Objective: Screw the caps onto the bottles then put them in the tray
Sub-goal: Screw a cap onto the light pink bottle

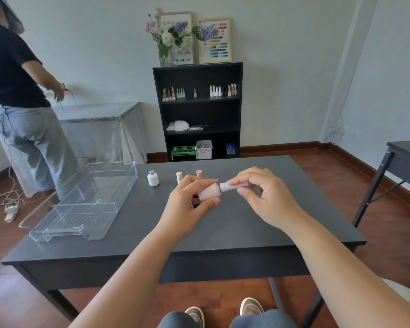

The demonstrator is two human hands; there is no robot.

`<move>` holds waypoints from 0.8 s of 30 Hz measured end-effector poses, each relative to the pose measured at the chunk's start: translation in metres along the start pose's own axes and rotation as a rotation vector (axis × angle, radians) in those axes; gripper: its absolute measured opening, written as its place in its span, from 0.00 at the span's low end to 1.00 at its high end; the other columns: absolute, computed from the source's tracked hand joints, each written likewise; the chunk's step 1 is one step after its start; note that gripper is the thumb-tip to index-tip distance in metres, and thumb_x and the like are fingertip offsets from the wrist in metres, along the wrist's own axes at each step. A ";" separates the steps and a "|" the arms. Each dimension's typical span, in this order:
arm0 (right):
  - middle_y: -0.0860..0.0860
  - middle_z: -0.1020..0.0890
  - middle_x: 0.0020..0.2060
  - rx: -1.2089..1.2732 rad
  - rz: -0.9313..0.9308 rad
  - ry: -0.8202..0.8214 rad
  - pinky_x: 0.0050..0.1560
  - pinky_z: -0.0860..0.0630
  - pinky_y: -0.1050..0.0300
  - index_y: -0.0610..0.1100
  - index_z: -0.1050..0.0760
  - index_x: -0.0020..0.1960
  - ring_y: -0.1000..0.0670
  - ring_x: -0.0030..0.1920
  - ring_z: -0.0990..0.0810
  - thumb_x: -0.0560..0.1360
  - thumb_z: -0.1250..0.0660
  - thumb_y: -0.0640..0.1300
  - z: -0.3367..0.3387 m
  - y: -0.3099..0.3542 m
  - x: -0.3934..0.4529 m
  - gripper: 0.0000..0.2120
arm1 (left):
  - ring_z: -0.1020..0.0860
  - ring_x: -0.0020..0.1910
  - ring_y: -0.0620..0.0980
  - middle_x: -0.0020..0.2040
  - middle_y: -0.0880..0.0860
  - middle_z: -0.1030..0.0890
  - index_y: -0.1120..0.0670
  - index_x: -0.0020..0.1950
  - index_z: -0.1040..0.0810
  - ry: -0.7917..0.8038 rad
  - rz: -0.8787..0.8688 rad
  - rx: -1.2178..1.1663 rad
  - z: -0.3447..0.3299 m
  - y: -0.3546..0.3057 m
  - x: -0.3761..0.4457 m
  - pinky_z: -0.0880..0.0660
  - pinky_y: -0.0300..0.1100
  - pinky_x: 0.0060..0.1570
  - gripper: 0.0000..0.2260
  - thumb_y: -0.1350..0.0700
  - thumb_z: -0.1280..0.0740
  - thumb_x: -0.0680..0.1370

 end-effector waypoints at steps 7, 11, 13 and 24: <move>0.60 0.19 0.47 -0.087 0.079 0.012 0.49 0.27 0.63 0.53 0.17 0.50 0.53 0.48 0.25 0.73 0.29 0.35 0.003 0.001 -0.001 0.14 | 0.24 0.45 0.40 0.48 0.48 0.25 0.47 0.61 0.20 0.106 0.049 -0.018 -0.005 0.003 -0.001 0.28 0.28 0.46 0.16 0.56 0.26 0.74; 0.58 0.17 0.46 -0.086 0.084 0.029 0.48 0.26 0.61 0.51 0.17 0.51 0.53 0.47 0.24 0.72 0.28 0.36 0.002 0.001 -0.001 0.12 | 0.24 0.43 0.41 0.47 0.47 0.25 0.43 0.59 0.19 0.158 0.086 -0.025 -0.006 0.007 -0.002 0.28 0.30 0.46 0.14 0.55 0.27 0.75; 0.60 0.18 0.43 -0.066 0.046 0.052 0.47 0.27 0.61 0.53 0.17 0.52 0.54 0.45 0.25 0.74 0.29 0.39 0.000 -0.001 -0.002 0.11 | 0.24 0.44 0.41 0.48 0.48 0.25 0.45 0.60 0.19 0.144 0.072 -0.024 -0.005 0.007 -0.003 0.28 0.30 0.46 0.15 0.56 0.27 0.74; 0.56 0.19 0.38 0.129 -0.210 0.117 0.41 0.29 0.72 0.61 0.28 0.62 0.58 0.40 0.22 0.73 0.49 0.69 -0.014 -0.018 -0.001 0.24 | 0.23 0.48 0.43 0.51 0.47 0.24 0.43 0.59 0.19 0.092 0.060 -0.104 -0.002 0.006 -0.001 0.25 0.31 0.47 0.17 0.58 0.25 0.73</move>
Point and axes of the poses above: each hand's wrist, its own x-axis towards the middle knuckle, its own z-axis out of the back of the hand, y = z × x, the point moved 7 cm from there along x, towards the middle knuckle
